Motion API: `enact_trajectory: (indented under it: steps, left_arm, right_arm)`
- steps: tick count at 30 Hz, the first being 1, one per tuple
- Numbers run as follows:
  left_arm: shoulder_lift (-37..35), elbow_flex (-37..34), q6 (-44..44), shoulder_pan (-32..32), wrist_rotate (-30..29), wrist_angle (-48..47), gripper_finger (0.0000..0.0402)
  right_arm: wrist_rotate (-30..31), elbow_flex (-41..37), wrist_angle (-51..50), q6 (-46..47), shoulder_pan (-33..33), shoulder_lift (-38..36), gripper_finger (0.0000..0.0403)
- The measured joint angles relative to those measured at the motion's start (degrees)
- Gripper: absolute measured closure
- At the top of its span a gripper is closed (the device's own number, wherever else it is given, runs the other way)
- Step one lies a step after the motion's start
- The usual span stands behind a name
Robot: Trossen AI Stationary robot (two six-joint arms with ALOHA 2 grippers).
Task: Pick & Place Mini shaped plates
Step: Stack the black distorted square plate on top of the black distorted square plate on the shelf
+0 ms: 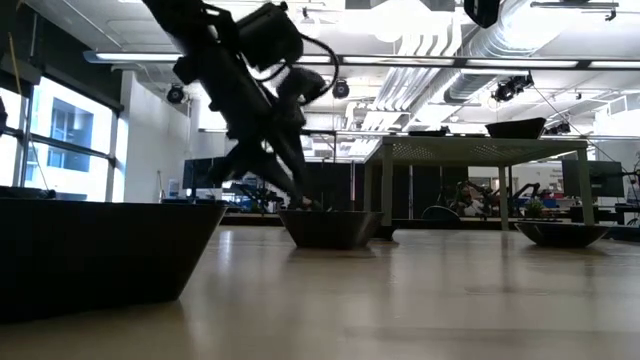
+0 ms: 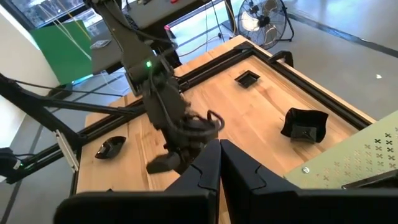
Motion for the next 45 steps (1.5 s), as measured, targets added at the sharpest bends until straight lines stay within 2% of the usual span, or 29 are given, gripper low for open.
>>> enact_trajectory:
  steps: [4,6,8,10,13,19,22,25,29,34,40,45]
  left_arm:
    - [-6.62,0.0,8.53,3.09,3.14,-5.87,0.0297]
    - [-10.98,0.0,13.1,3.84,-0.51,-9.28,0.0319]
    - [-15.61,-0.96,18.41,4.48,-2.99,-9.29,0.0359]
    - [-20.31,-3.66,22.13,5.22,-2.99,-6.19,0.039]
    - [-26.9,-9.64,24.2,6.29,-1.01,2.09,0.0386]
    - [-38.13,-23.4,25.13,7.78,-0.85,19.1,0.0397]
    - [-43.21,-28.8,25.34,8.65,-3.9,21.03,0.0395]
    - [-47.55,-32.34,25.3,9.52,-6.11,18.91,0.0399]
    - [-51.23,-33.24,25.3,9.88,-6.91,11.57,0.04]
    - [-54.17,-33.24,27.89,9.83,-6.73,11.01,0.04]
    - [-57.1,-33.29,34.24,9.83,-5.88,12.99,0.0401]
    - [-59.28,-36.14,34.27,9.83,-4.43,13.16,0.0401]
  right_arm:
    - [4.08,0.0,-0.88,1.38,1.8,0.43,0.0401]
    - [6.85,0.0,-2.02,2.53,3.85,1.35,0.0402]
    - [8.68,-0.09,-2.72,4.05,6.4,3.41,0.0402]
    - [10.42,-0.09,-2.6,5.18,9.0,5.76,0.0401]
    - [12.44,-0.09,-2.57,5.76,12.16,9.74,0.0402]
    - [13.7,-0.09,-2.53,11.32,14.84,16.57,0.0399]
    - [13.75,-0.09,-2.32,12.61,15.67,19.81,0.0401]
    - [13.44,-0.09,-0.67,13.85,16.0,23.21,0.0401]
    - [12.59,-0.09,1.63,14.41,16.15,27.8,0.0396]
    - [11.3,-0.09,-0.39,19.96,15.8,32.61,0.0383]
    - [6.86,-0.07,1.59,18.45,14.42,37.81,0.0329]
    - [3.75,-0.04,3.31,15.66,13.65,44.54,0.0286]
